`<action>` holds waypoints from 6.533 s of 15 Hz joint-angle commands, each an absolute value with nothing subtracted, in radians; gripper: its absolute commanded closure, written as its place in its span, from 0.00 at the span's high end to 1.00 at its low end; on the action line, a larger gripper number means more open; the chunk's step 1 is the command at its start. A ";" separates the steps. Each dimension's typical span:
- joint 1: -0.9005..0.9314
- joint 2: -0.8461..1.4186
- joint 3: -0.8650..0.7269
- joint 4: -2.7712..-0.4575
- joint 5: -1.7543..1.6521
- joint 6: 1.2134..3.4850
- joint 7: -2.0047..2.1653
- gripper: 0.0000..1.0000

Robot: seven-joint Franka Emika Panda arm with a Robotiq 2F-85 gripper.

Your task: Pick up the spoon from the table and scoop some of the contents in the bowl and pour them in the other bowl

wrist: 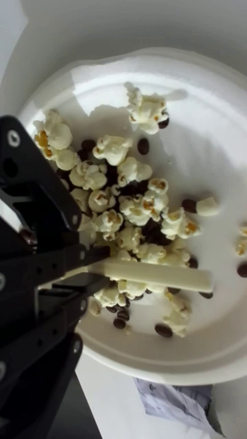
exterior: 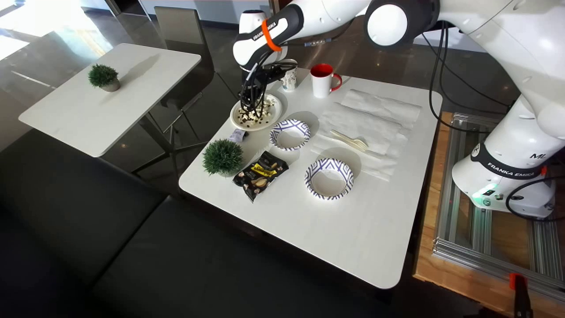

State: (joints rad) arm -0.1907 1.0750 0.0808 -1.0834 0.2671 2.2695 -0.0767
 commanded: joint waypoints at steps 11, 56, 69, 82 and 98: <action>-0.190 1.027 0.107 -1.236 0.251 2.473 -0.183 0.03; 0.003 0.321 -0.152 -2.224 0.061 2.992 0.104 0.03; -0.037 0.282 -0.079 -2.297 0.038 2.963 -0.013 0.03; 0.045 0.252 -0.100 -2.352 -0.196 2.760 -0.089 0.03; 0.270 0.297 -0.080 -2.219 -1.094 2.371 0.425 0.03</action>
State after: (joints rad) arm 0.2821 0.2746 -0.1184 -2.2471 -0.9551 2.4375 0.3489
